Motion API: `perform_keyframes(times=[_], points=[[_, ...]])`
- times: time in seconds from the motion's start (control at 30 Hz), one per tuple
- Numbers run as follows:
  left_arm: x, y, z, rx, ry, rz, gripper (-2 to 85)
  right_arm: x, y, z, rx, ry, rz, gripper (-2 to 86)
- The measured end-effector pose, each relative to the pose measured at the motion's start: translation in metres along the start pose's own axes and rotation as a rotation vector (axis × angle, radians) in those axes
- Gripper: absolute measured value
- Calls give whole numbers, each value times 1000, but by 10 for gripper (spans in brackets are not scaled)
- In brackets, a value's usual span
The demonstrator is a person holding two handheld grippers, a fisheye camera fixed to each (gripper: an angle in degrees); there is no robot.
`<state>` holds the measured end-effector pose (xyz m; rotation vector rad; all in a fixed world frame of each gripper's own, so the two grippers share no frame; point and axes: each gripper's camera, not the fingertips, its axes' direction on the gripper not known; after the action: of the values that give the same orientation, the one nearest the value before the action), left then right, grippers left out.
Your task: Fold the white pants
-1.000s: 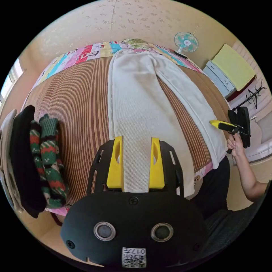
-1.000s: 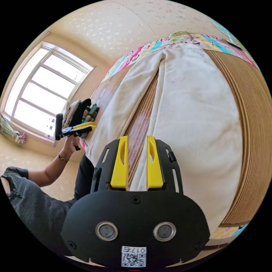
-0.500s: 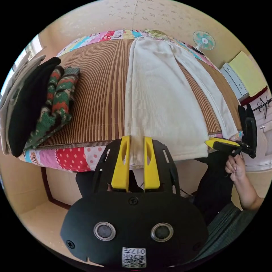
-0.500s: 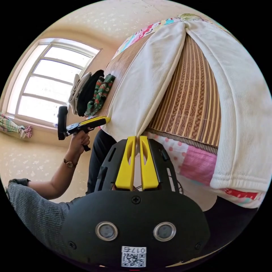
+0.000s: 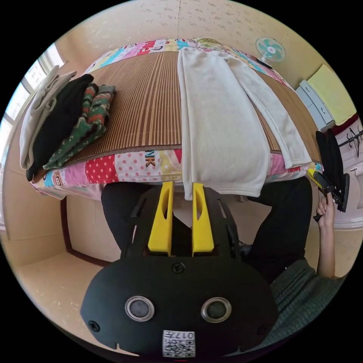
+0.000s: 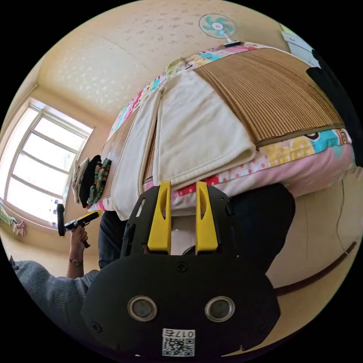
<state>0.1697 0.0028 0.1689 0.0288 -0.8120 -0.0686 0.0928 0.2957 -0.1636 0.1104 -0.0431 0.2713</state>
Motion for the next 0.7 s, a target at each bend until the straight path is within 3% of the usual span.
perform_keyframes(times=[0.13,0.23,0.3,0.4,0.47,0.5,0.53,0.63,0.7], points=[[21,-15,-23,70,-46,-18,104,63,-39,-7,3,43,121,118],[36,-20,-36,104,-77,-27,111,82,-48,11,-129,-40,117,80],[42,-20,-41,120,-77,-34,111,79,-41,-4,-91,-76,73,50],[50,-17,-43,116,-87,-27,111,85,-24,-40,-2,-459,38,37],[54,-15,-42,106,-85,-18,112,113,-6,-47,54,-894,108,31],[55,-14,-42,105,-76,-20,112,121,-2,-46,53,-955,129,29],[56,-12,-42,106,-64,-20,112,134,5,-45,41,-957,161,27],[59,-11,-40,97,-58,-4,111,157,14,-48,-110,-489,267,20],[61,-11,-40,97,-68,11,111,162,17,-60,-117,-347,250,15]])
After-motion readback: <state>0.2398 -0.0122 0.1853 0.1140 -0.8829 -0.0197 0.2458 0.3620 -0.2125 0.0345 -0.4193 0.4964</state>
